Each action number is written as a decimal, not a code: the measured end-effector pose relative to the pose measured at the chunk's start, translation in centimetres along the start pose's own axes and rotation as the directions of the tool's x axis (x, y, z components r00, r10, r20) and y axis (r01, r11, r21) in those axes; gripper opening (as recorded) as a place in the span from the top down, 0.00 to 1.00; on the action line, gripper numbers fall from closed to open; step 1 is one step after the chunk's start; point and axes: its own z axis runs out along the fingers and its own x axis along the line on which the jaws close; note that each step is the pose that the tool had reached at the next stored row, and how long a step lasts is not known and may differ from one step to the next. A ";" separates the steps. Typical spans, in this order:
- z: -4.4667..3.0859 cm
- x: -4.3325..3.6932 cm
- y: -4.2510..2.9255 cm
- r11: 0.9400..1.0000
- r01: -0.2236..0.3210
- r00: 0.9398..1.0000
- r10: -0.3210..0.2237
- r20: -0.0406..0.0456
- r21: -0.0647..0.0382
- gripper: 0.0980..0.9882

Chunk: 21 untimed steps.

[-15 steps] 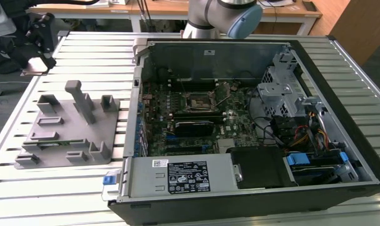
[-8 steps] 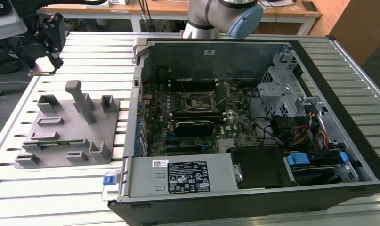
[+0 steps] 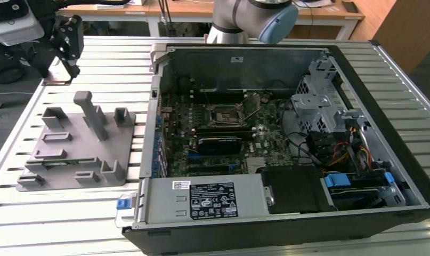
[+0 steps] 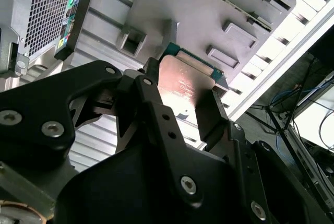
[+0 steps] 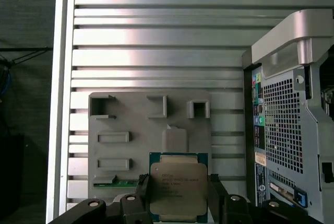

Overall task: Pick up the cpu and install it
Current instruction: 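Pick up the cpu and move it towards the insertion slot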

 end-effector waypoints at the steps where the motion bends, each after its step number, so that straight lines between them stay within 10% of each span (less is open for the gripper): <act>1: 0.01 -0.12 0.00 1.000 0.000 1.000 0.000 0.000 0.000 0.52; 21: 0.02 -2.38 0.03 1.000 0.000 1.000 0.000 0.000 0.000 0.52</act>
